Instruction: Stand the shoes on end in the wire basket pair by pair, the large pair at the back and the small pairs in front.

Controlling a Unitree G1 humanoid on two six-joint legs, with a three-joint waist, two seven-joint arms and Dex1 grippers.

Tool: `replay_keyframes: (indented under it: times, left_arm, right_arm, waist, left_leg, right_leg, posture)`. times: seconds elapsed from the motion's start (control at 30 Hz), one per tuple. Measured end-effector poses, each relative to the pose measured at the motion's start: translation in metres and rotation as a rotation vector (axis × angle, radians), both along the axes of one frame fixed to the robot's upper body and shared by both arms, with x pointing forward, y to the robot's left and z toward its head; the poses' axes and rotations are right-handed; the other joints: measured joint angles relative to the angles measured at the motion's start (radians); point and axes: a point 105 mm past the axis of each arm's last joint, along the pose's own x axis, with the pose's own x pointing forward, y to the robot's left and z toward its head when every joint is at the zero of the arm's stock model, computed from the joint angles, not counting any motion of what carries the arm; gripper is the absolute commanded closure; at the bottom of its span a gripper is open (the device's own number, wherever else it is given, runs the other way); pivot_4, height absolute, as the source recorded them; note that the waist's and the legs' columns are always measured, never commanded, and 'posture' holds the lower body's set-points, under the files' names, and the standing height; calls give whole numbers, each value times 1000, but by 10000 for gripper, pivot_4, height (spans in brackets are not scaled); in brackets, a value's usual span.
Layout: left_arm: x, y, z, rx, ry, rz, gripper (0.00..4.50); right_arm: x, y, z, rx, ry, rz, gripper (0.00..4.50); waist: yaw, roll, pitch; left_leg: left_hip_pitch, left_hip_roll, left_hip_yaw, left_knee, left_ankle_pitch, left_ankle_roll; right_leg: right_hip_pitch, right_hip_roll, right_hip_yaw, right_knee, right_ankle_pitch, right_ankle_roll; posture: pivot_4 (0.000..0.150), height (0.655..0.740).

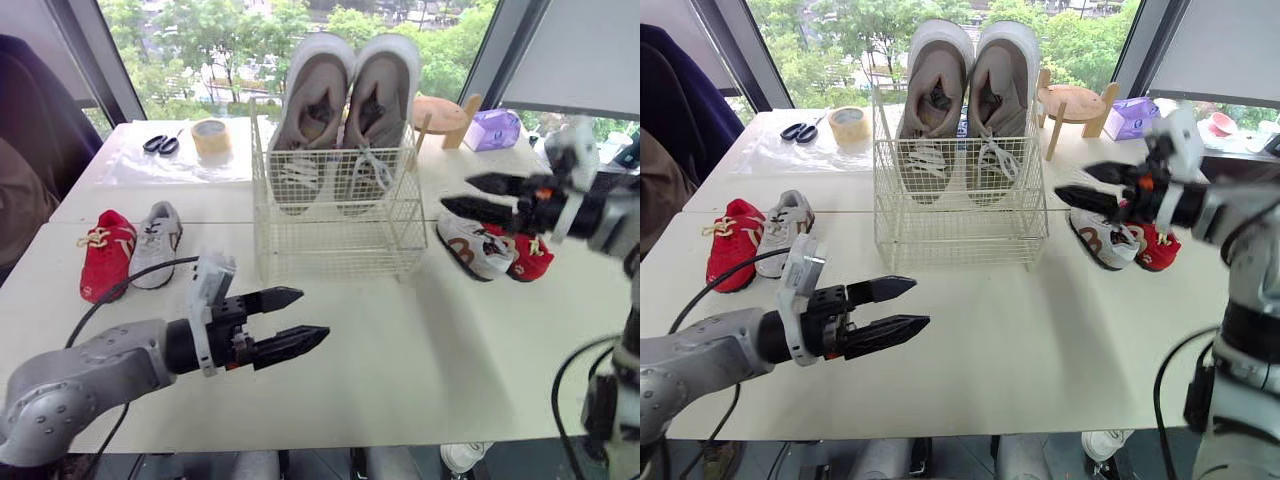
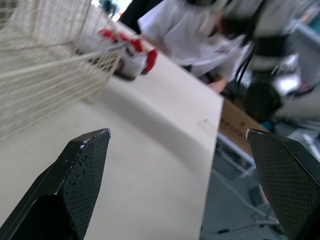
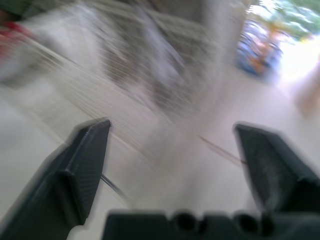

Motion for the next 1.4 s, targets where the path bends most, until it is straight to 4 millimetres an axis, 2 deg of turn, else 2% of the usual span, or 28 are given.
replay_keyframes:
  times: [0.13, 0.37, 0.53, 0.83, 1.1, 1.2, 1.3, 1.4]
  left_arm:
    - [-2, -7, -2, 20, -3, -52, 0]
    - [4, -6, -8, 40, 3, -19, 0]
    - [2, -3, -17, 58, 34, 14, 0]
    - [4, 1, -21, 84, 31, 91, 0]
    - [4, 1, -21, 99, 10, 129, 0]
    - [4, 2, -23, 101, 19, 137, 0]
    - [3, 3, -24, 107, 23, 139, 0]
    - [5, 6, -21, 120, 10, 145, 0]
  right_arm:
    - [-10, -31, -39, -26, -1, -142, 566]
    - [-5, -60, -60, -56, -56, -252, 566]
    - [-1, -57, -78, -43, -17, -209, 566]
    - [10, -55, -106, -33, 47, -185, 566]
    - [35, -54, -120, 8, 59, -219, 566]
    - [43, -46, -127, 38, 62, -208, 8910]
    - [47, -42, -126, 21, 36, -205, 22321]
    - [49, -38, -123, 25, 11, -211, 31911]
  waist:
    - [-12, 4, 0]
    - [-29, 4, 0]
    - [-28, 4, 0]
    - [-27, 4, 0]
    - [-28, 4, 0]
    - [-28, 4, 0]
    - [-29, 4, 0]
    - [-32, 4, 0]
  left_leg:
    - [1, 0, 1, -1, 0, 0]
    - [3, 0, -1, -1, 0, 0]
    - [3, 0, -1, -1, 0, 0]
    - [3, 0, -1, -1, 0, 0]
    - [4, 0, -1, -1, 0, 0]
    - [4, 0, -1, -1, 0, 0]
    - [5, 0, -1, -1, 0, 0]
    - [8, 0, -1, -1, 0, 0]
  right_leg:
    - [-1, 1, 1, 1, 0, 1]
    - [1, 2, 1, 2, 0, 1]
    - [1, 2, 1, 2, 0, 1]
    - [2, 2, 1, 2, 0, 1]
    - [3, 2, 1, 1, 0, 1]
    - [3, 2, 1, 1, 0, 1]
    - [4, 2, 1, 1, 0, 1]
    - [7, 2, 1, 1, 0, 1]
  posture:
    - [1500, 7400]
    - [1500, 7400]
    - [1500, 7400]
    - [1500, 7400]
    - [1500, 7400]
    - [1500, 7400]
    - [1500, 7400]
    - [1500, 7400]
